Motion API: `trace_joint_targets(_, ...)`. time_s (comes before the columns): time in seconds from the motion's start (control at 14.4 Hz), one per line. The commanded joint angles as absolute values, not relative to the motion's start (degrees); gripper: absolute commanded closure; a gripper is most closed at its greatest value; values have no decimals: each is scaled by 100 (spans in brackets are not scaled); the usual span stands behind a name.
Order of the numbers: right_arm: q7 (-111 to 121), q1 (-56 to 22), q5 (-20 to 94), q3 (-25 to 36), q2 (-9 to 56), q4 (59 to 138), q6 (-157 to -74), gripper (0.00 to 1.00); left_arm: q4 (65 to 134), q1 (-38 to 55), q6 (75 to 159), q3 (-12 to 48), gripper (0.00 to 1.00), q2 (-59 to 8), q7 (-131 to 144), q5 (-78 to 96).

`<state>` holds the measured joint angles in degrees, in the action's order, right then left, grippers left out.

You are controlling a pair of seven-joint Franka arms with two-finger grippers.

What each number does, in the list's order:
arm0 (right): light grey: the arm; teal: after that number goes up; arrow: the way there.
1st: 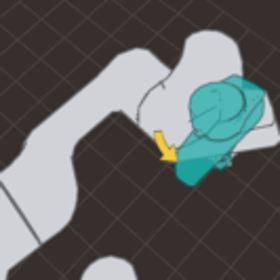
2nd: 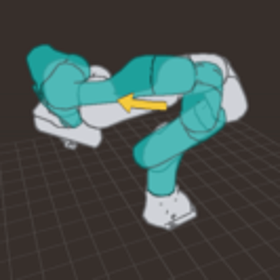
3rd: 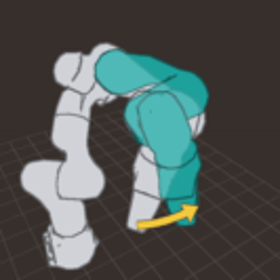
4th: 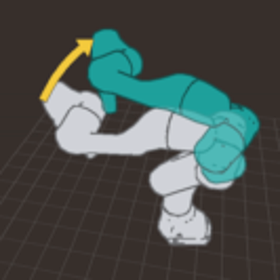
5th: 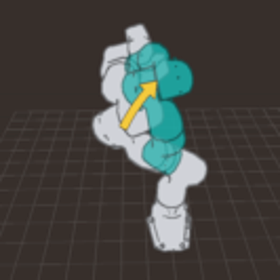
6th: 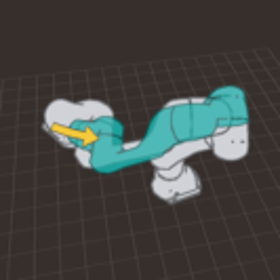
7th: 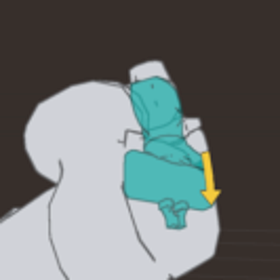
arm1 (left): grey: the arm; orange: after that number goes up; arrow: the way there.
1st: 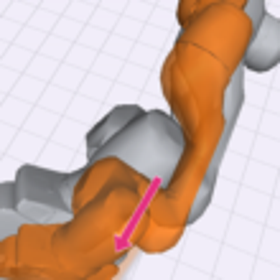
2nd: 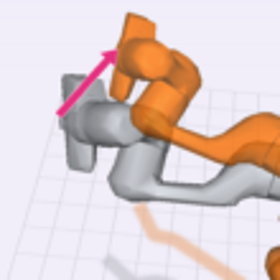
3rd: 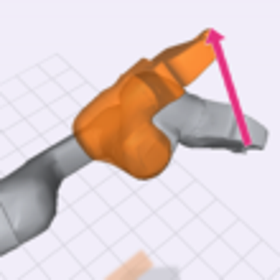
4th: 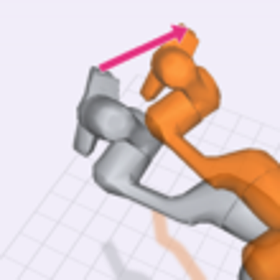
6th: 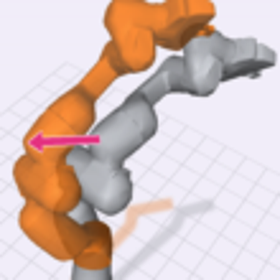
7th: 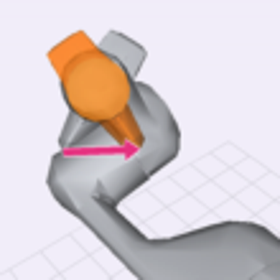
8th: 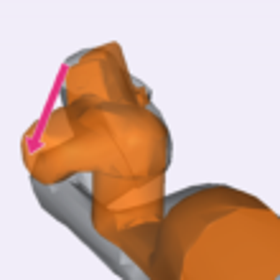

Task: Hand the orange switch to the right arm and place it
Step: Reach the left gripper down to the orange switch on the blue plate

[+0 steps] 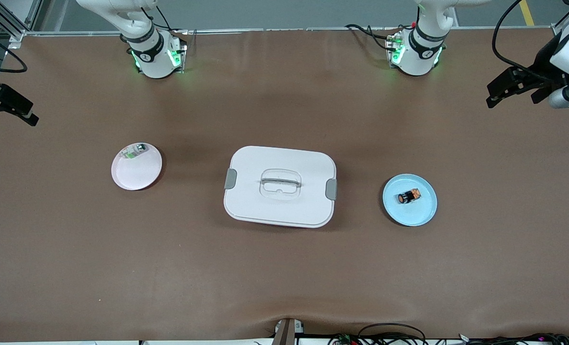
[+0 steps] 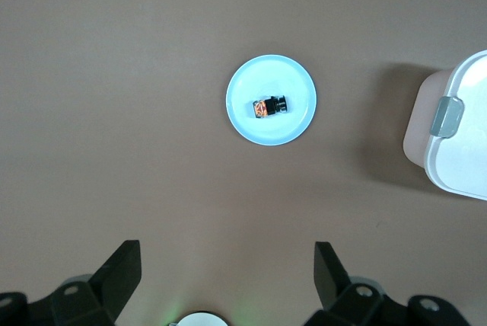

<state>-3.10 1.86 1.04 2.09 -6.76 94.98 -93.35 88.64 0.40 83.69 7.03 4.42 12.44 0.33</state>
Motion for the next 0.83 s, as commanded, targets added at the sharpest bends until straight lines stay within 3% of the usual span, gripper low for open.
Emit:
trace_joint_targets(0.0, -273, 272, 53, 141, -589, 9317, -9281, 0, 8807, 53, 8279, 686, 0, 448, 1240, -18)
trace_joint_targets(0.49, -272, 264, 35, 141, -589, 9308, -9272, 0, 9025, 79, 8366, 694, 0, -25, 1283, 26)
trace_joint_targets(0.76, -264, 220, 35, 141, -501, 9308, -9255, 0, 10323, 79, 9761, 729, 0, 9, 1468, 35)
